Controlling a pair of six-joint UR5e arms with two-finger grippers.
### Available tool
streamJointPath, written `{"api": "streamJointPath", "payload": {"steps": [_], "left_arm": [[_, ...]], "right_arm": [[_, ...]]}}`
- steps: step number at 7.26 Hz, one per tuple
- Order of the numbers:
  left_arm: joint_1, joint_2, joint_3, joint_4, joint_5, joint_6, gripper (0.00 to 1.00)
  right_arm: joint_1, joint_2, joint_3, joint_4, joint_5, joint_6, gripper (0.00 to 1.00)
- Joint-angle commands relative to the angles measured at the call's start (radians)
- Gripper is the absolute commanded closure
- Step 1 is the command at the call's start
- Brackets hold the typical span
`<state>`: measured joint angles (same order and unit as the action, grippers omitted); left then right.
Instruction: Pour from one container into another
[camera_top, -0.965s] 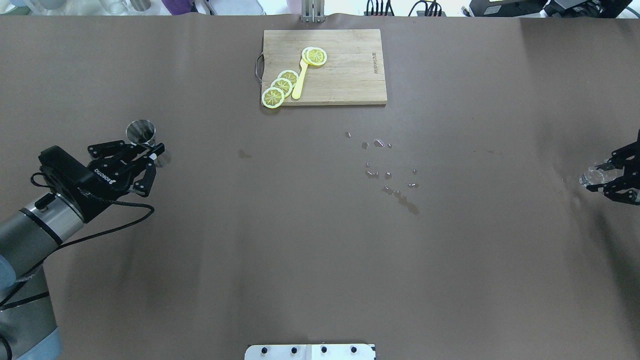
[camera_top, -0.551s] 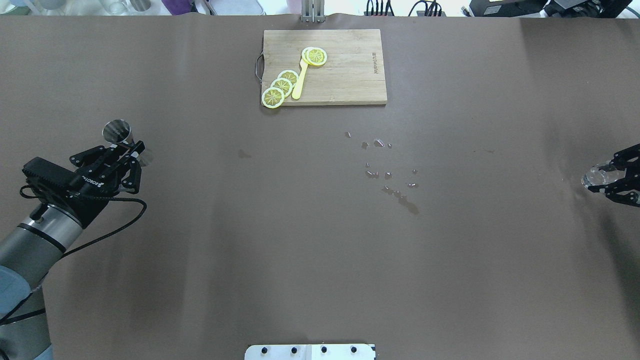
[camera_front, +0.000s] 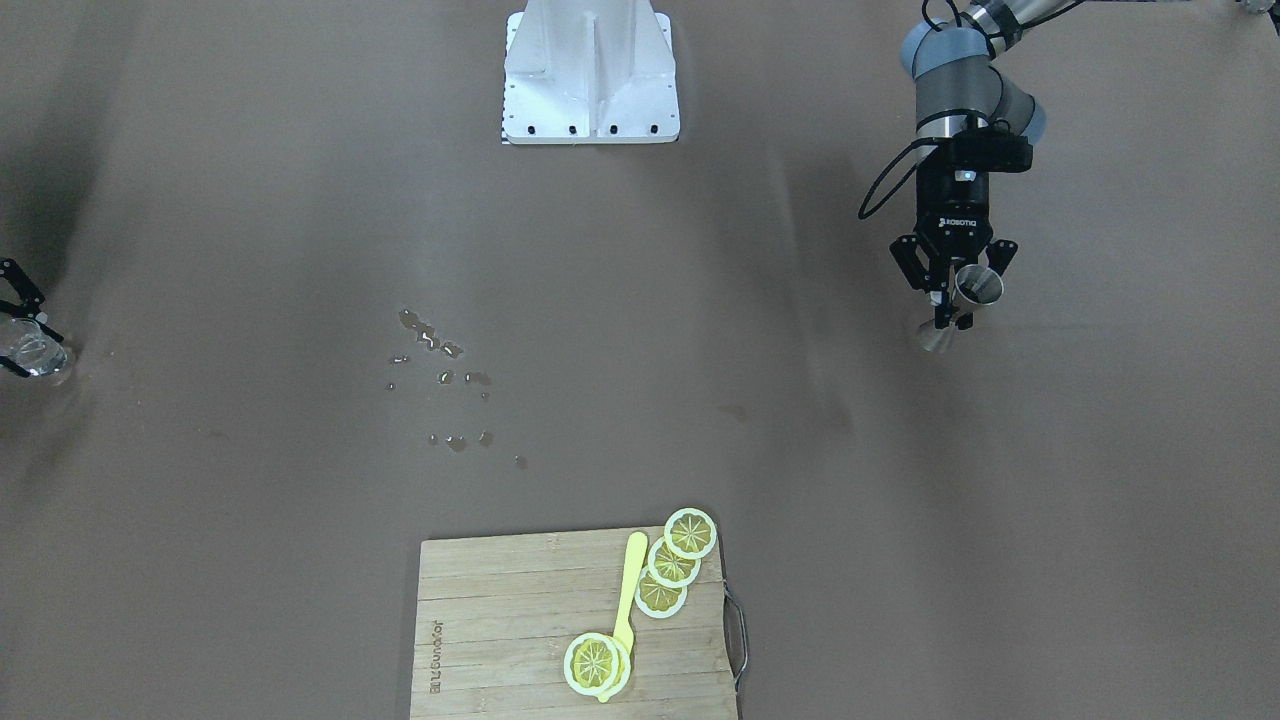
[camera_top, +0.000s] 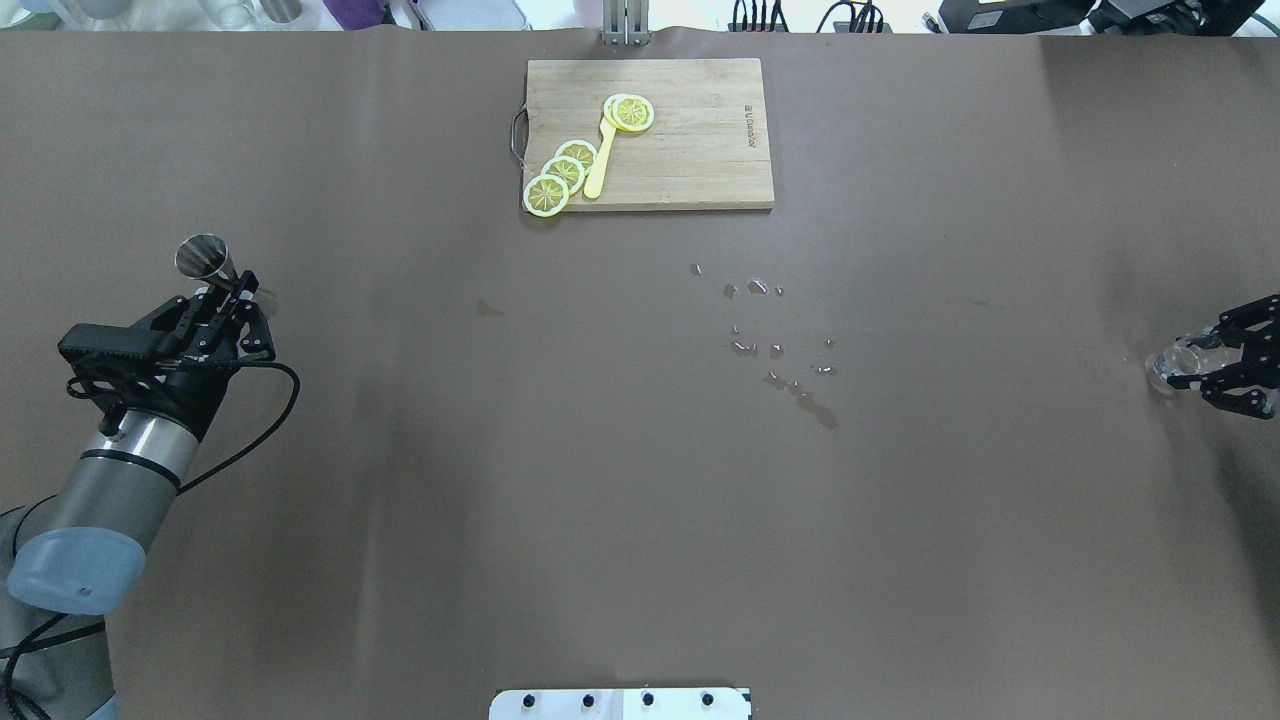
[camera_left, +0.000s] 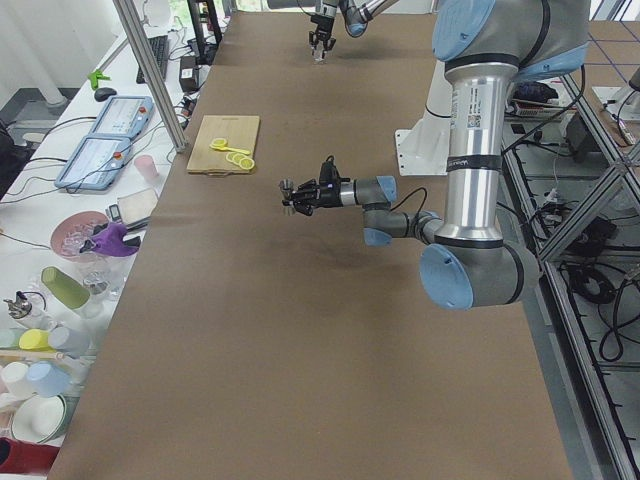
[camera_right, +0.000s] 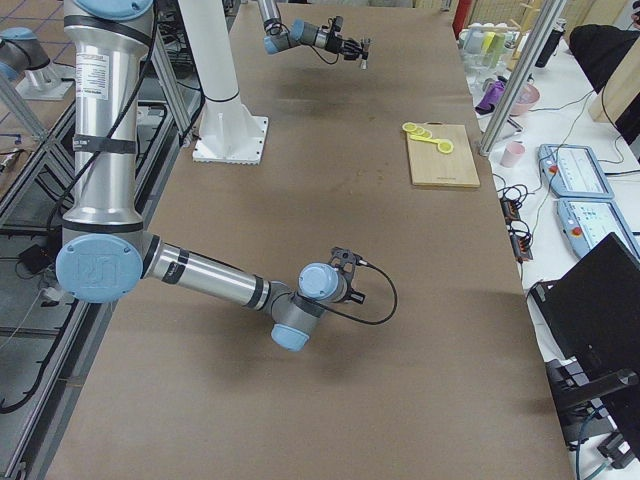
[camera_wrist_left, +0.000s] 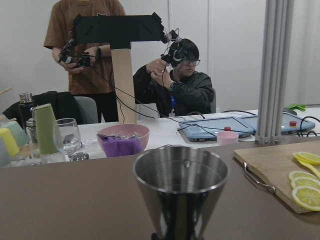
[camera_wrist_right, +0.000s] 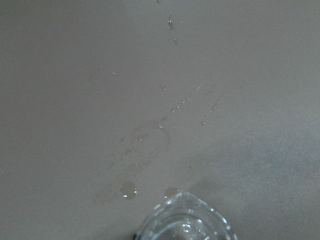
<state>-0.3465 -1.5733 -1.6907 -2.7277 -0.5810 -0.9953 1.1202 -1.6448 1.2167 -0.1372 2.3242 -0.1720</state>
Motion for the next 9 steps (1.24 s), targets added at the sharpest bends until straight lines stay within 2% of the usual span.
{"api": "streamJointPath", "payload": {"steps": [1, 3, 5, 7, 9], "left_arm": [[-0.047, -0.031, -0.001, 0.184, 0.029, -0.126, 1.0], [-0.1, -0.059, 0.023, 0.316, 0.048, -0.231, 1.0], [-0.15, -0.187, 0.18, 0.4, 0.095, -0.372, 1.0], [-0.167, -0.208, 0.198, 0.504, 0.093, -0.496, 1.0], [-0.163, -0.215, 0.2, 0.758, 0.113, -0.764, 1.0]], "right_arm": [[-0.008, 0.007, -0.005, 0.005, 0.001, 0.002, 1.0], [-0.014, 0.007, -0.005, 0.008, 0.001, 0.002, 1.0], [-0.023, 0.011, -0.005, 0.008, 0.0, -0.004, 1.0], [-0.026, 0.011, -0.006, 0.008, -0.002, -0.006, 1.0], [-0.026, 0.011, -0.009, 0.008, -0.002, -0.001, 0.99]]}}
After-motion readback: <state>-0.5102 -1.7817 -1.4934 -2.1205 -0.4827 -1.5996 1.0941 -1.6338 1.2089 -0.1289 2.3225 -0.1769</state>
